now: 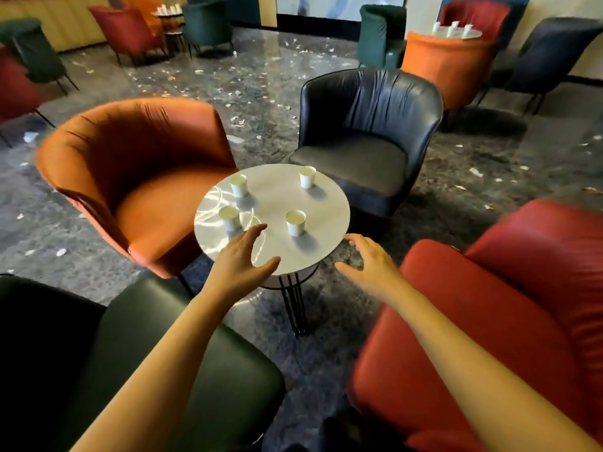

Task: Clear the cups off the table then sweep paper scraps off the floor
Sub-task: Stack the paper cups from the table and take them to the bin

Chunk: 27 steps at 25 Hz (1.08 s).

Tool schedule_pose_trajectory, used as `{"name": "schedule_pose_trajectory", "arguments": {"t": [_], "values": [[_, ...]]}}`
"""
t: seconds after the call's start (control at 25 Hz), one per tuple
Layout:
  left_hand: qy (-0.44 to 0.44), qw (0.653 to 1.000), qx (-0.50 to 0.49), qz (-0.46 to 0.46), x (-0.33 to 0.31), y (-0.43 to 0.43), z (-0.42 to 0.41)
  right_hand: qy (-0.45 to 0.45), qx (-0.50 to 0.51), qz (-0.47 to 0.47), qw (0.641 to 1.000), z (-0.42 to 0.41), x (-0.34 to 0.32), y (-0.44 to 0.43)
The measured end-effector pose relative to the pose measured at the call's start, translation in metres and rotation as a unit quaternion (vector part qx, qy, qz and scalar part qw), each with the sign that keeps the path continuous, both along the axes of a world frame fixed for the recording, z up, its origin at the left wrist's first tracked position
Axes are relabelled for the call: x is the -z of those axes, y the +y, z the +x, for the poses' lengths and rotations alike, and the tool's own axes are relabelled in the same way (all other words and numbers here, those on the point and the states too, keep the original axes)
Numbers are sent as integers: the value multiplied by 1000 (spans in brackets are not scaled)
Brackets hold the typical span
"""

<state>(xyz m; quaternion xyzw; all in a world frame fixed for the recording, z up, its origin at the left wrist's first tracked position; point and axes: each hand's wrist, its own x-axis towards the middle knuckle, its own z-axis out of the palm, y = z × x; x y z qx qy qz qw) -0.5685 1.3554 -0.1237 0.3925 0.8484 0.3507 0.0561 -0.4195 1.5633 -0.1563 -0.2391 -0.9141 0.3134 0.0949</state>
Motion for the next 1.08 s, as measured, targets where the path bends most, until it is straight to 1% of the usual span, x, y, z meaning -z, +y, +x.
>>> {"name": "schedule_pose_trajectory", "arguments": {"t": [0.12, 0.32, 0.48, 0.6, 0.68, 0.8, 0.92, 1.0, 1.08], "values": [[-12, 999, -45, -9, 7, 24, -35, 6, -26, -22, 999, -54, 4, 32], [-37, 993, -112, -26, 31, 51, -114, -9, -71, -47, 996, -150, 24, 66], [-55, 988, -137, -41, 65, 69, -183, -36, -83, -43, 995, -217, 61, 93], [-73, 982, -166, -55, 102, 85, -244, -73, -78, -41, 993, -272, 103, 112], [-79, 977, -183, -82, 129, 97, -279, -98, -73, -30, 992, -300, 134, 122], [-90, 964, -217, -122, 159, 109, -316, -143, -63, -28, 987, -319, 171, 132], [-108, 949, -246, -165, 188, 123, -346, -175, -76, -27, 981, -333, 204, 141], [-138, 935, -258, -200, 206, 132, -362, -184, -86, -40, 978, -339, 220, 145], [-165, 923, -272, -216, 221, 141, -371, -164, -95, -68, 980, -343, 230, 149]]}}
